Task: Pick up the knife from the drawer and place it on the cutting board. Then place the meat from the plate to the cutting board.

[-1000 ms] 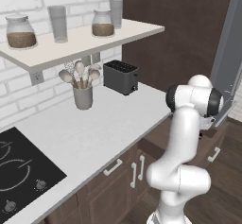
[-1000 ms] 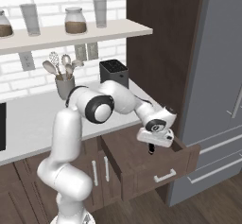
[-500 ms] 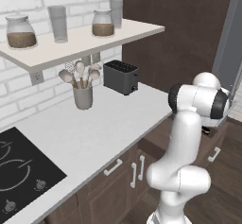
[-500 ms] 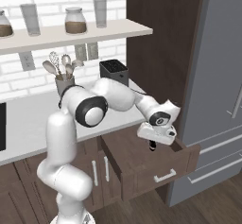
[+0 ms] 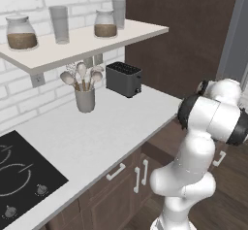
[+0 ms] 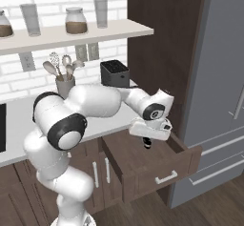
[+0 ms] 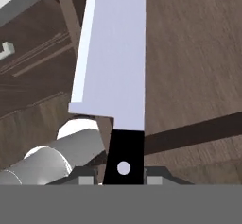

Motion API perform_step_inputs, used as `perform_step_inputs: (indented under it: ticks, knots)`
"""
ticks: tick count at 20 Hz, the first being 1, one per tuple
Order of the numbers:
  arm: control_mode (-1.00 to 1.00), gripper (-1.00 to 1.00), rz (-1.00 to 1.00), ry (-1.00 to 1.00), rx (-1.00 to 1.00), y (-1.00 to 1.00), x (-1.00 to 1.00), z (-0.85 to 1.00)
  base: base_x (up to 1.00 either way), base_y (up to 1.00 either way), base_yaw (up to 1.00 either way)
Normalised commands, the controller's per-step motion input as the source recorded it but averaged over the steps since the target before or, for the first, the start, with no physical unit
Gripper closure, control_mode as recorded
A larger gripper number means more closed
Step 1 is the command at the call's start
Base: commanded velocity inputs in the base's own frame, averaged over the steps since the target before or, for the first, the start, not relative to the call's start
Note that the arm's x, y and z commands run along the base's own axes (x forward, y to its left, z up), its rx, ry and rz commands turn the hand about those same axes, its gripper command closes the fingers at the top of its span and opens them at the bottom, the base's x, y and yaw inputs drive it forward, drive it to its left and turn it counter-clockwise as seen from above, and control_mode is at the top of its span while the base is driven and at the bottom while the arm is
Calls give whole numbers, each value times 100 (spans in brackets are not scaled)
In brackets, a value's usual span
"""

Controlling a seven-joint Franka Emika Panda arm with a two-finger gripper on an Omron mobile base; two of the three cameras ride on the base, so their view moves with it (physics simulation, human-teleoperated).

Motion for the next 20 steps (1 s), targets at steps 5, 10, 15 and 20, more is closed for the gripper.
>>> perform_step_inputs:
  ticks: [5, 10, 15, 20]
  knots:
    - [-100, 100, 18, 0, -10, 76, -2, 100, 0, 0, 0]
    - [-100, 100, 4, -5, 21, 70, -19, 82, 0, 0, 0]
    - [-100, 100, -7, -18, 38, 67, -43, 95, 0, 0, 0]
    - [-100, 100, 0, -2, 20, 54, -1, 50, 0, 0, 0]
